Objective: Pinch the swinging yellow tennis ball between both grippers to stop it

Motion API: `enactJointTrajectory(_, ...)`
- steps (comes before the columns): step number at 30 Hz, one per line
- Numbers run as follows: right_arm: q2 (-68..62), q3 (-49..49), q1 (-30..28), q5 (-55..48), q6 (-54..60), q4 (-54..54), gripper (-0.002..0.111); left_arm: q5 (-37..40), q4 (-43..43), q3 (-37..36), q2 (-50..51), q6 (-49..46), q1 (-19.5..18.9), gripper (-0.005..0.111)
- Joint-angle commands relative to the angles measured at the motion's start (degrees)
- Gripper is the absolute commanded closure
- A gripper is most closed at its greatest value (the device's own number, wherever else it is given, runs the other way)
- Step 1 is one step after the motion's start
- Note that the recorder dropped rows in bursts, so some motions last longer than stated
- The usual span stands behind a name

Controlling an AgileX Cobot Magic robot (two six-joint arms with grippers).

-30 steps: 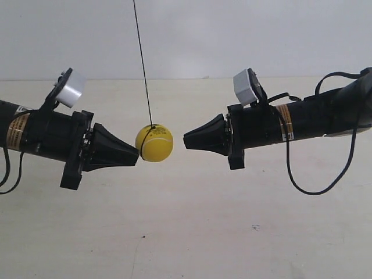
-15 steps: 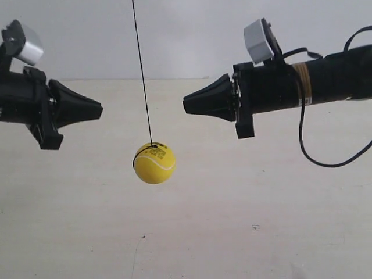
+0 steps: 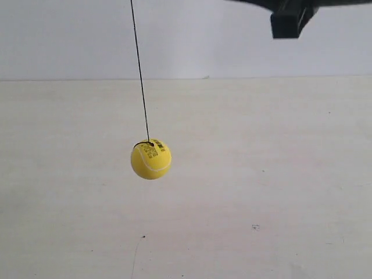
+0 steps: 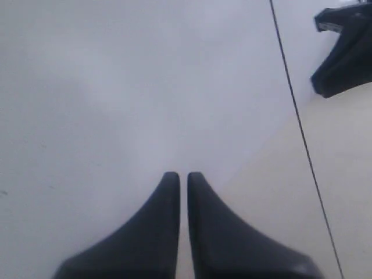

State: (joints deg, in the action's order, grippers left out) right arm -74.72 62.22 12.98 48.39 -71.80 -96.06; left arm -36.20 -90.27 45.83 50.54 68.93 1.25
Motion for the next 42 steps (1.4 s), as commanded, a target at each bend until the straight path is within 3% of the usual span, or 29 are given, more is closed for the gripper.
enactJointTrajectory(1, 9.73, 0.16, -0.42, -8.08, -5.91, -3.88, 0.108, 10.70, 0.99, -0.18, -11.40, 3.73, -0.12, 0.102)
enactJointTrajectory(6, 20.44, -1.13, -0.42, -14.41, -8.40, -3.88, 0.108, 17.49, -2.35, -0.18, -22.77, 8.59, -0.12, 0.102)
enactJointTrajectory(10, 29.68, -3.80, -0.42, -19.49, -7.69, -3.88, 0.108, 19.56, -9.68, -0.18, -32.13, 16.43, -0.12, 0.102)
enactJointTrajectory(19, 51.36, -13.68, -0.42, -27.80, -7.32, -3.88, 0.108, 22.80, -9.68, -6.05, -49.89, 20.24, -0.12, 0.102)
enactJointTrajectory(33, 68.83, -22.74, -0.42, -27.57, -11.09, -3.88, 0.108, 15.77, -9.68, -18.76, -50.54, 24.06, -0.12, 0.102)
enactJointTrajectory(42, 68.83, -22.74, -0.42, -26.86, -13.11, -3.88, 0.108, 15.13, -9.68, -19.57, -50.54, 24.06, -0.12, 0.102)
